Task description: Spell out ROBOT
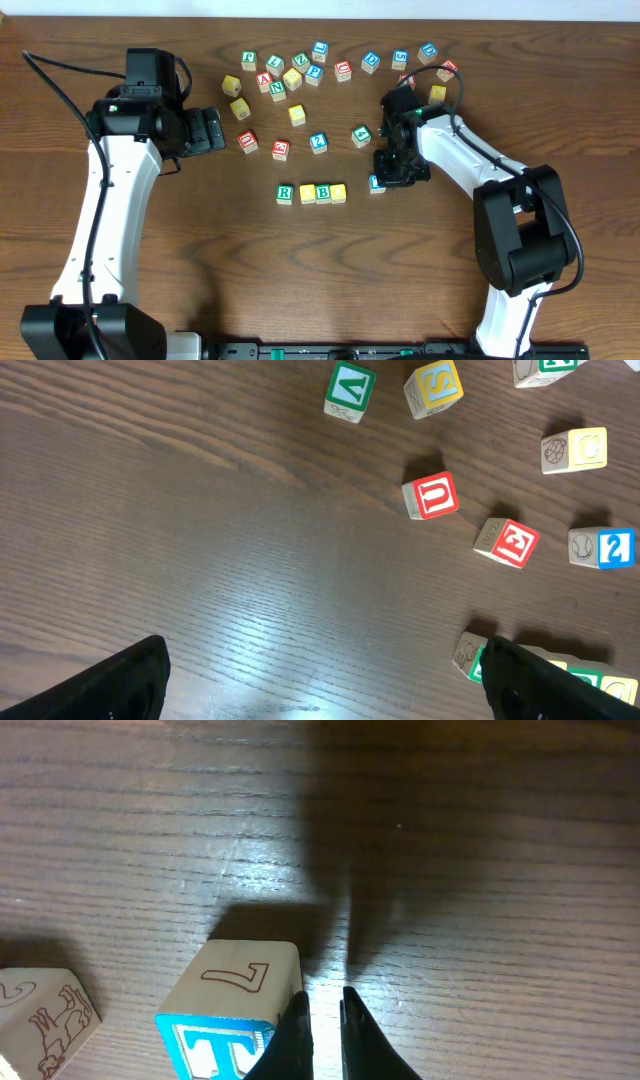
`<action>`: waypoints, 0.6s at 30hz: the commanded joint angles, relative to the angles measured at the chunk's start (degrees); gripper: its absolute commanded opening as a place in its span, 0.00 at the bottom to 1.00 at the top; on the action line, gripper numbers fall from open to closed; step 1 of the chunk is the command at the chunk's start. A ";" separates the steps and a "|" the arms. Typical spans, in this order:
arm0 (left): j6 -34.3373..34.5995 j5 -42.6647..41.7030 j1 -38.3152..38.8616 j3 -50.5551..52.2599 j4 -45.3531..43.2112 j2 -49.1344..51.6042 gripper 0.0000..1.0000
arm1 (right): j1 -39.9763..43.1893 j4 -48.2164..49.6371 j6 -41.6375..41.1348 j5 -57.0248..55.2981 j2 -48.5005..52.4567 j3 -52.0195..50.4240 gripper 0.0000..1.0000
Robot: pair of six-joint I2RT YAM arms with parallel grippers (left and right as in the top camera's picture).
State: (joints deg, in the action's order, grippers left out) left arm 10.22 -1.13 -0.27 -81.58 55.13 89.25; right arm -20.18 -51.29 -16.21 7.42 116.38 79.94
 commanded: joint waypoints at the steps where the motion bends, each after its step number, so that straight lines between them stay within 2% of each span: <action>1: -0.76 0.55 -0.09 -1.05 0.11 -0.31 0.97 | -0.63 0.13 3.08 -0.63 -0.94 -0.48 0.05; 12: -0.76 0.52 -0.09 -1.05 0.11 -0.31 0.98 | -5.16 0.15 3.63 -0.50 -0.94 -0.44 0.04; 18: -0.76 0.55 -0.09 -1.05 0.11 -0.31 0.98 | -5.79 0.31 0.83 5.92 -0.94 -0.44 0.04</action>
State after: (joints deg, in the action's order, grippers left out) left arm 10.24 -1.13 -0.27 -81.58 55.13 89.25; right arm -25.69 -51.27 -13.61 8.91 116.38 79.85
